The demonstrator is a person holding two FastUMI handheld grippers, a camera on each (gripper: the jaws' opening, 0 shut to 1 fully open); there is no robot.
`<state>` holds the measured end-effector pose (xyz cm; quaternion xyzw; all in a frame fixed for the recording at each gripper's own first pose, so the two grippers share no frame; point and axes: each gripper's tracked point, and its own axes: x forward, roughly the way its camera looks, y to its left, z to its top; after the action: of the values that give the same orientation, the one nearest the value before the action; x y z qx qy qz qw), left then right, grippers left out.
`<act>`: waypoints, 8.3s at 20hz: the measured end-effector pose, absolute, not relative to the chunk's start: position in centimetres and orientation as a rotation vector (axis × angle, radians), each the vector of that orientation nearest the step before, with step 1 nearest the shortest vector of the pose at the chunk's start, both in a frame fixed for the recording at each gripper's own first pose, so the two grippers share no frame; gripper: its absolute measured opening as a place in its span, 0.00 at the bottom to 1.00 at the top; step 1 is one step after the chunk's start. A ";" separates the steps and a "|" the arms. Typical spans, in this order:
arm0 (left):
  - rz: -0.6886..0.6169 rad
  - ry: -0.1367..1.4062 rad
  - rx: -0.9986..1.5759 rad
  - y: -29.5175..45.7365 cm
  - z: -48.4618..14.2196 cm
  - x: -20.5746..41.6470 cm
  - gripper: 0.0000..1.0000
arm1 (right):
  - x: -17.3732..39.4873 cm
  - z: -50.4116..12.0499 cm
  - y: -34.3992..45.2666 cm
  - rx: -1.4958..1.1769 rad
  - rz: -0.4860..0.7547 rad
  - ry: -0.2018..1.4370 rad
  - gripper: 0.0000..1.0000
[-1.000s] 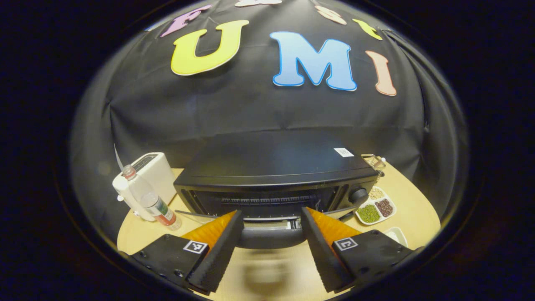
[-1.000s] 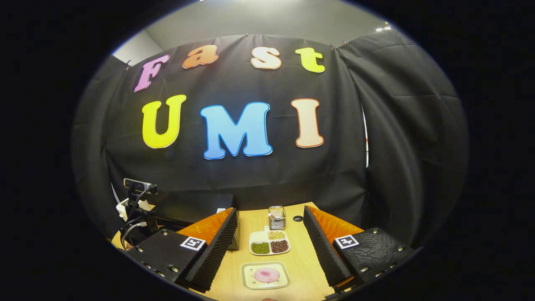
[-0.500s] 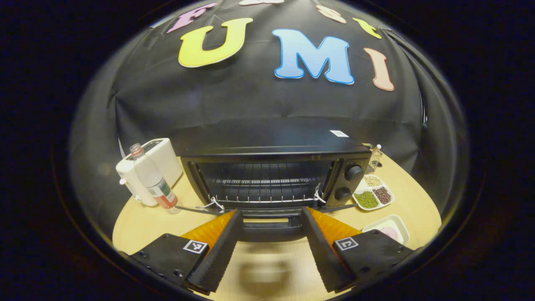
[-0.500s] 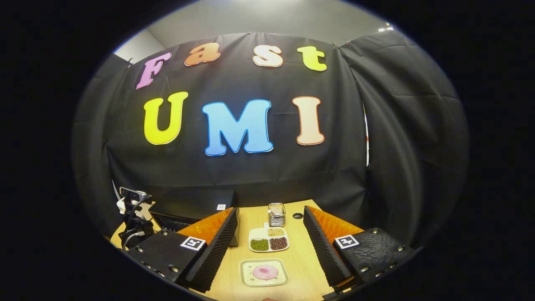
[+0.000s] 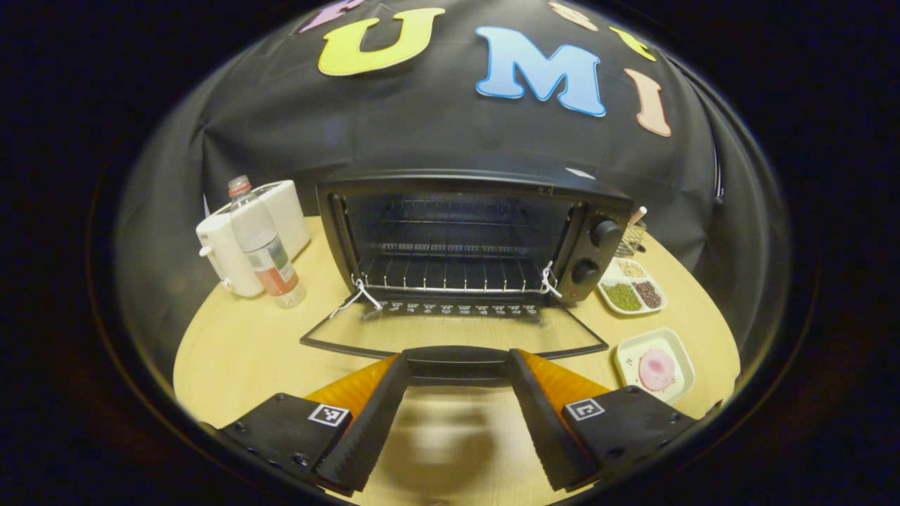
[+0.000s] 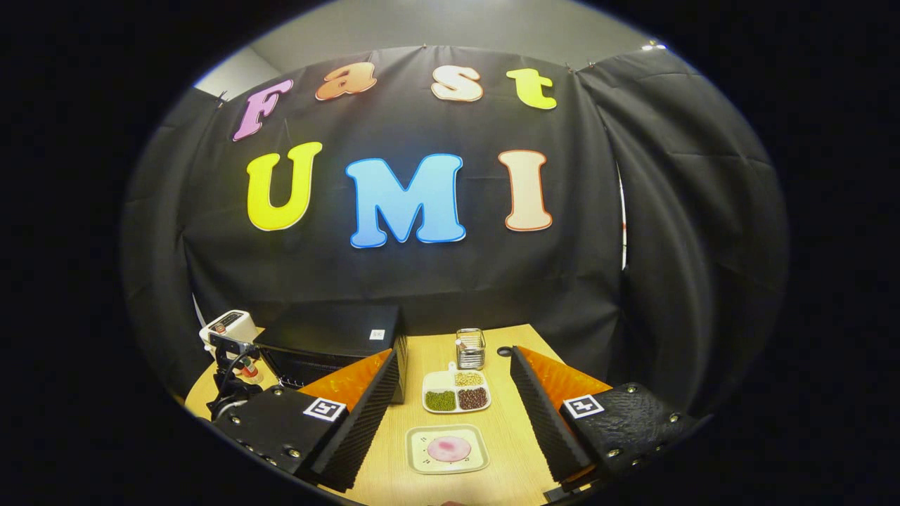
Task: Open the electric oven with the left hand, put the food in, and close the electric oven.
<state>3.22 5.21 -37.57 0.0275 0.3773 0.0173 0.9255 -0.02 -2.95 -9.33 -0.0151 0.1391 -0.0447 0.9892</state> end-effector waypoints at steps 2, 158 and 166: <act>0.045 0.773 0.078 5.9 -37.8 3.2 1.00 | 0.0 -10.3 -2.8 -0.025 -0.083 0.309 0.97; 0.037 0.167 -0.002 15.0 -6.1 -1.0 1.00 | 10.6 -29.6 14.6 0.584 0.076 0.695 0.49; -0.018 0.174 0.000 9.3 -6.1 -0.6 0.99 | 7.6 -16.4 5.5 0.235 0.134 0.331 0.96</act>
<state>-0.62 9.29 -6.11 0.0001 0.0871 -0.0088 0.9962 7.64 5.47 -16.42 0.1166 0.1644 0.0667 0.9772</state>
